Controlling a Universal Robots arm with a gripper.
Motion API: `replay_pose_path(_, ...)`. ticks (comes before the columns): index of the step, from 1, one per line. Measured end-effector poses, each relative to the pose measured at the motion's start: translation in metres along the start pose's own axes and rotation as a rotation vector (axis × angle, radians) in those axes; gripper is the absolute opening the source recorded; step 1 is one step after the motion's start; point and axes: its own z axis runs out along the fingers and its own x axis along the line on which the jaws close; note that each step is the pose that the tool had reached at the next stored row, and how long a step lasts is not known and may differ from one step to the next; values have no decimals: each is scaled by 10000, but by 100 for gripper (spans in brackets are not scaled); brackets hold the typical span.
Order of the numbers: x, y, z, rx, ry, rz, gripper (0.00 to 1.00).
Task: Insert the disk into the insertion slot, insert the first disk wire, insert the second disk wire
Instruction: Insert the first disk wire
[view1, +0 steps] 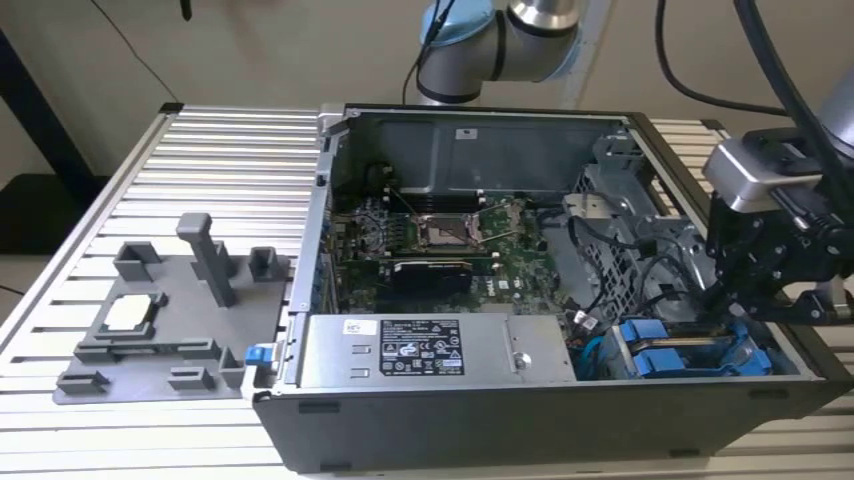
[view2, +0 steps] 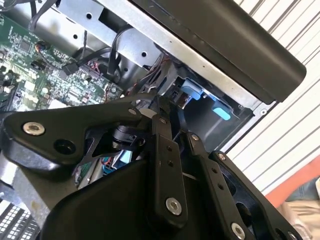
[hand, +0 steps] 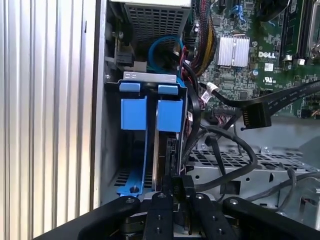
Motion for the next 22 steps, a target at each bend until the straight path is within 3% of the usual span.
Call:
replay_pose_path(9,10,1,18,10,8,339,19)
replay_pose_path(22,12,1,56,16,13,502,19)
